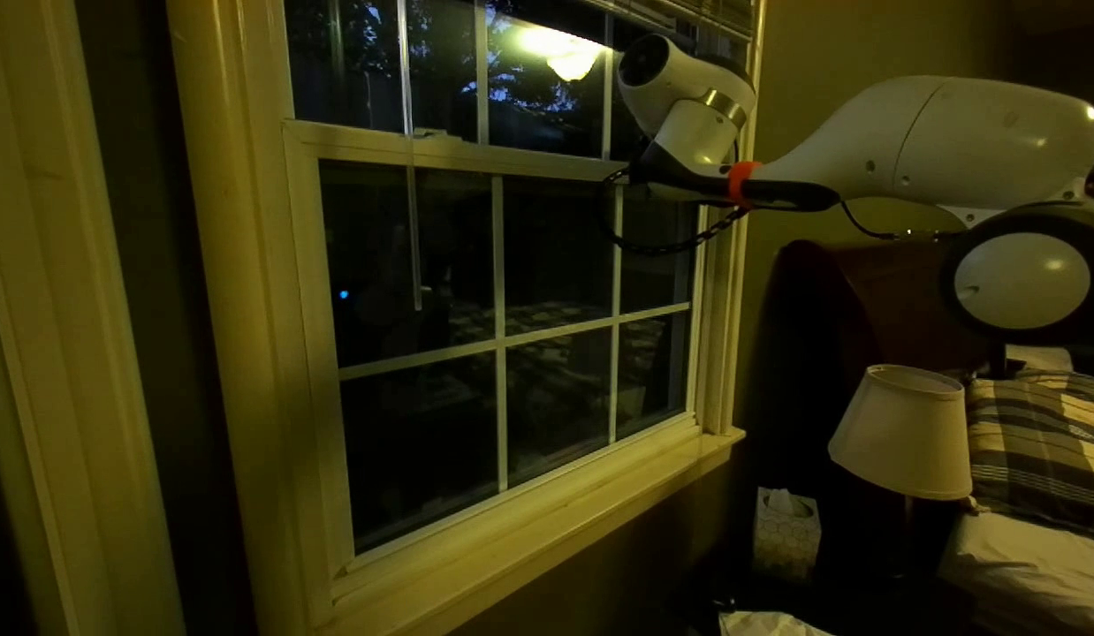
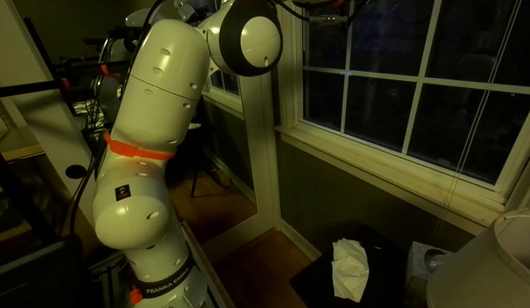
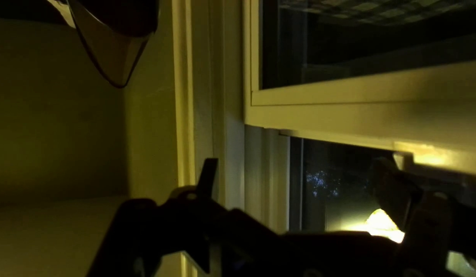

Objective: Lock the window

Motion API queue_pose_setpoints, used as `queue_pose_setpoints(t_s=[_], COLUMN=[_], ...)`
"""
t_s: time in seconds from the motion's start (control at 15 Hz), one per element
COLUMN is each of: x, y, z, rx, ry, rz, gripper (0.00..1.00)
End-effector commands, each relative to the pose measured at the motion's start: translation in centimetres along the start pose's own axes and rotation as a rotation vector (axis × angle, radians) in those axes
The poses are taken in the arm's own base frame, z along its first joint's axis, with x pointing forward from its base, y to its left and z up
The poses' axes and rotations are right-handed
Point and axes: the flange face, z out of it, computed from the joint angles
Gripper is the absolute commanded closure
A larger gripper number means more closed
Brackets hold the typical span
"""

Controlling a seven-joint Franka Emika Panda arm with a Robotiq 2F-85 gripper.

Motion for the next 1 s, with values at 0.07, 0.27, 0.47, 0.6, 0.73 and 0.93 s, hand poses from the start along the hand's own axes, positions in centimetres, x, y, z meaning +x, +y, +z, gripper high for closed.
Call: queue_pose_setpoints(t_s=[0.07,0.27,0.47,0.6,0.73,0.93], x=[2.6,2.9,2.1,1.1,0.0,-1.5], y=[2.4,3.4,4.0,4.4,5.0,6.0], z=[-5.3,-9.9,-13.8,-16.1,-18.4,-21.4], rx=[-0.018,0.072,0.188,0.269,0.340,0.446], ry=[-0.040,-0.131,-0.215,-0.283,-0.354,-0.465], rz=[-0.075,-0.199,-0.261,-0.289,-0.331,-0.398], gripper=[0.00,0.00,0.00,0.00,0.00,0.00])
